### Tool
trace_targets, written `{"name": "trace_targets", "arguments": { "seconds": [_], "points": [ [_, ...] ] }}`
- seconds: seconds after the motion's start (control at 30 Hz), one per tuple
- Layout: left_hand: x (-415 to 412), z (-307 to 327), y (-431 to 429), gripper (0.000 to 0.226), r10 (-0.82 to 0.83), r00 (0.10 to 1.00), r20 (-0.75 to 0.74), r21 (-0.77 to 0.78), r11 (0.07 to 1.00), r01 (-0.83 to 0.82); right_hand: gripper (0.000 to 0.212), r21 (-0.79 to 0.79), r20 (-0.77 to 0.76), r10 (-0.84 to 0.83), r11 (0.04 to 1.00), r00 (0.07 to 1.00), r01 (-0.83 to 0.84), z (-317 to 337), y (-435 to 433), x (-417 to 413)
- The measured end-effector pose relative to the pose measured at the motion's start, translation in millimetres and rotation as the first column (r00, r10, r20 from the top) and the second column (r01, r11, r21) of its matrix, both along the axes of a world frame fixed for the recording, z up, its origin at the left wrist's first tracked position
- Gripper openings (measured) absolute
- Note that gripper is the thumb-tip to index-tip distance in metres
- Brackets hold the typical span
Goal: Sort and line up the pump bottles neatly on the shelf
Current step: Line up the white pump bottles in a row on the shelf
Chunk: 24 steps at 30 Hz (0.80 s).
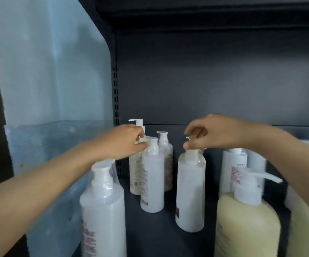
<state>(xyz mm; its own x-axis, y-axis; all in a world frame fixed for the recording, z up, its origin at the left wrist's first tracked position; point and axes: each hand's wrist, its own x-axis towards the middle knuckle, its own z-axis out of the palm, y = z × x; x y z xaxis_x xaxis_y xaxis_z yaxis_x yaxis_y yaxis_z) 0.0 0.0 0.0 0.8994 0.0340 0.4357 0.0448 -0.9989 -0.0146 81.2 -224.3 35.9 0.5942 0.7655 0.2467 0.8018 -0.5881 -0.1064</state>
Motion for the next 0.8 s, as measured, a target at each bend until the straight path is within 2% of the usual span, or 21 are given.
{"name": "trace_targets", "arguments": {
  "seconds": [0.1,0.17,0.23,0.37,0.43,0.63,0.7,0.8],
  "points": [
    [8.1,-11.9,6.2,0.043,-0.021,0.999,0.031,-0.103,0.994,0.024,0.043,0.098,-0.196,0.0,0.995,0.981,0.02,-5.2,1.7,-3.7],
    [11.6,-26.7,8.6,0.045,-0.051,0.998,0.042,-0.237,0.97,0.06,0.036,0.163,-0.274,0.012,0.986,0.962,0.035,-15.6,4.1,-4.6],
    [16.9,-38.8,7.3,0.039,-0.098,0.994,0.057,-0.417,0.902,0.113,0.031,0.245,-0.362,0.022,0.967,0.932,0.073,-26.1,5.4,-1.7],
    [24.1,-59.1,-0.3,0.028,-0.175,0.977,0.121,-0.595,0.775,0.213,0.026,0.443,-0.519,0.166,0.891,0.838,0.098,-48.2,6.9,3.8],
    [25.9,-65.7,-0.6,0.018,-0.208,0.968,0.138,-0.665,0.705,0.246,0.033,0.541,-0.573,0.263,0.833,0.776,0.117,-57.9,6.9,9.5],
    [31.7,-79.9,-4.8,0.047,-0.273,0.942,0.198,-0.791,0.523,0.318,0.073,0.612,-0.724,0.516,0.786,0.457,0.081,-91.0,8.3,22.2],
    [34.6,-82.2,-6.9,0.046,-0.277,0.935,0.222,-0.803,0.491,0.336,0.081,0.632,-0.722,0.551,0.771,0.418,0.074,-95.7,9.8,24.5],
    [38.3,-83.6,-7.9,0.035,-0.297,0.919,0.258,-0.804,0.461,0.375,0.081,0.636,-0.715,0.546,0.767,0.436,0.084,-95.3,10.5,23.4]
  ]
}}
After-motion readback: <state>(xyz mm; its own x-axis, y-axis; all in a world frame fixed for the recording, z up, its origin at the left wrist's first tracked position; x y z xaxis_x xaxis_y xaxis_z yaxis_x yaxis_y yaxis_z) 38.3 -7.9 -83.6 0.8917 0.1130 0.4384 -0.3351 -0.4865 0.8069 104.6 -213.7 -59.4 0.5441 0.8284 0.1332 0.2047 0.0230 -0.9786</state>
